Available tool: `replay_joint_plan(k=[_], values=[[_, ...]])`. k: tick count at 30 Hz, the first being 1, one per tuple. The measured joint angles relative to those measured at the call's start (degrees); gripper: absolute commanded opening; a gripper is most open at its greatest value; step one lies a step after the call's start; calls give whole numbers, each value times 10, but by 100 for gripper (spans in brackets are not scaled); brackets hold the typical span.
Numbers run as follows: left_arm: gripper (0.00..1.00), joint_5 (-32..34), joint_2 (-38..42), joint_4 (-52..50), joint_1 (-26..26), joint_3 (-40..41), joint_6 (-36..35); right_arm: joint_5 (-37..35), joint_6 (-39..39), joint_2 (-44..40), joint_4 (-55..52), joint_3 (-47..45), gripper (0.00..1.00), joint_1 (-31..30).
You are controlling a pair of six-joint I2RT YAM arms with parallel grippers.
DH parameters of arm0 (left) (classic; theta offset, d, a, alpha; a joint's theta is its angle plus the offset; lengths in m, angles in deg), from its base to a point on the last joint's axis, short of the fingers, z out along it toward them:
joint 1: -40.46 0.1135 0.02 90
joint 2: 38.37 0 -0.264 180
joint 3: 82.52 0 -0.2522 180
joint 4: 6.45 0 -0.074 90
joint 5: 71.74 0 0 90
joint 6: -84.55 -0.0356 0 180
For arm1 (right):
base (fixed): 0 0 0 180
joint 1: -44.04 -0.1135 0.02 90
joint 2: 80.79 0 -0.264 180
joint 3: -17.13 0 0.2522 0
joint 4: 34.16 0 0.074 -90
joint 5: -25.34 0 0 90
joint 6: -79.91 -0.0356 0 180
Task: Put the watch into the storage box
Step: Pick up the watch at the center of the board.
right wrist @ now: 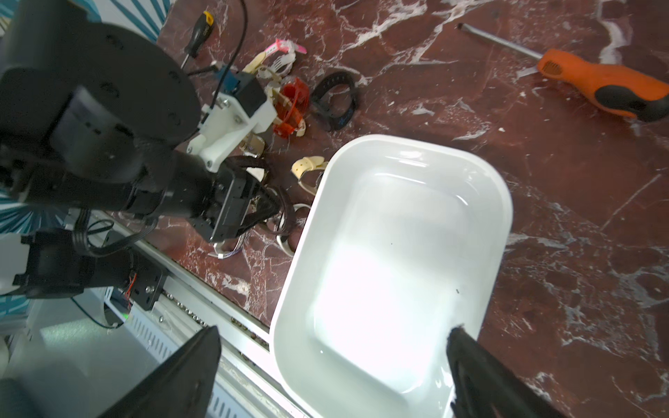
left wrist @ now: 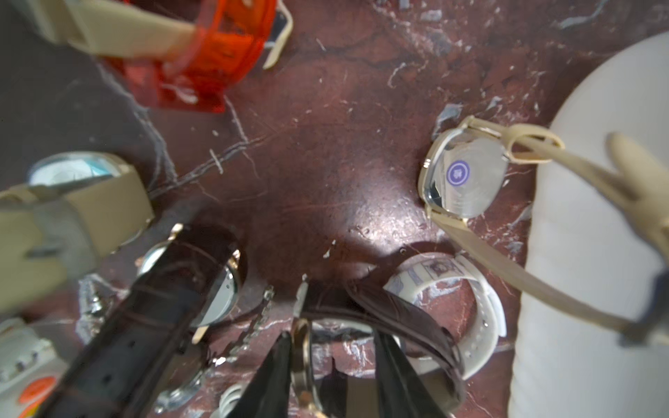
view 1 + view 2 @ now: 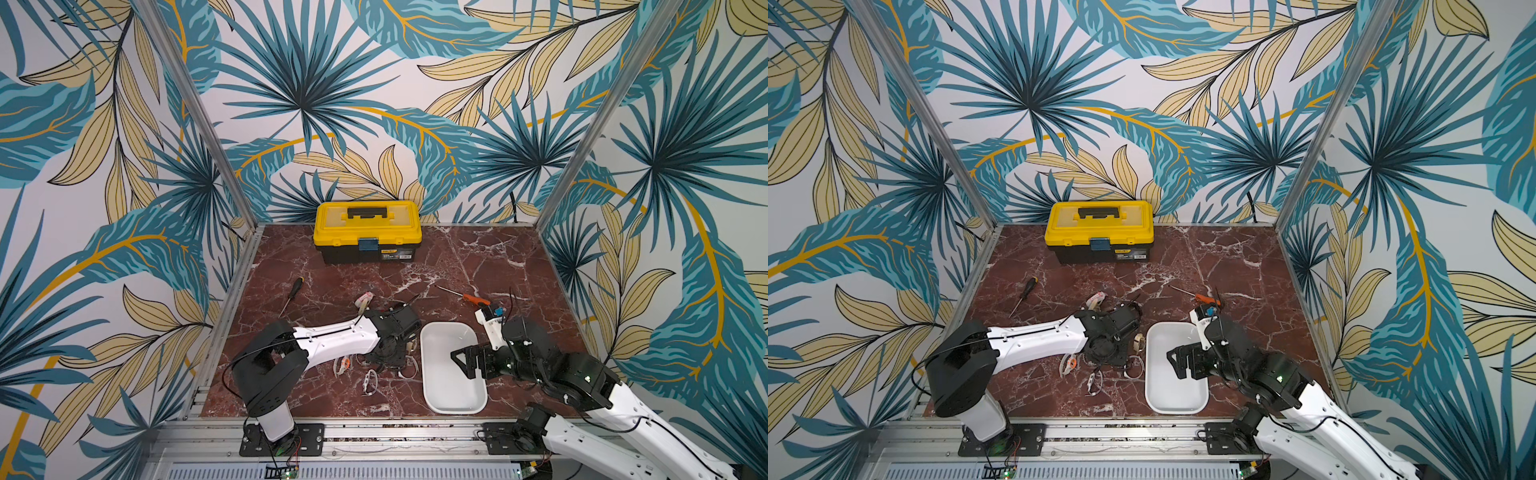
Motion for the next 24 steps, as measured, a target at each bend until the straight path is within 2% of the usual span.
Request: replay_joint_plan(k=[5, 11, 17, 21, 24], values=[[18, -2, -10, 1, 3, 0, -8, -24, 4, 10, 0, -1, 100, -77], [4, -4, -11, 2, 4, 0, -14, -73, 16, 16, 2, -2, 100, -133], [3, -2, -7, -10, 4, 0, -23, -108, 34, 28, 3, -2, 100, -143], [3, 14, 9, -61, 3, -10, -35, -111, 43, 27, 9, -2, 100, -143], [3, 30, 24, -110, 1, -46, -45, -104, 56, 7, 21, -2, 100, -144]])
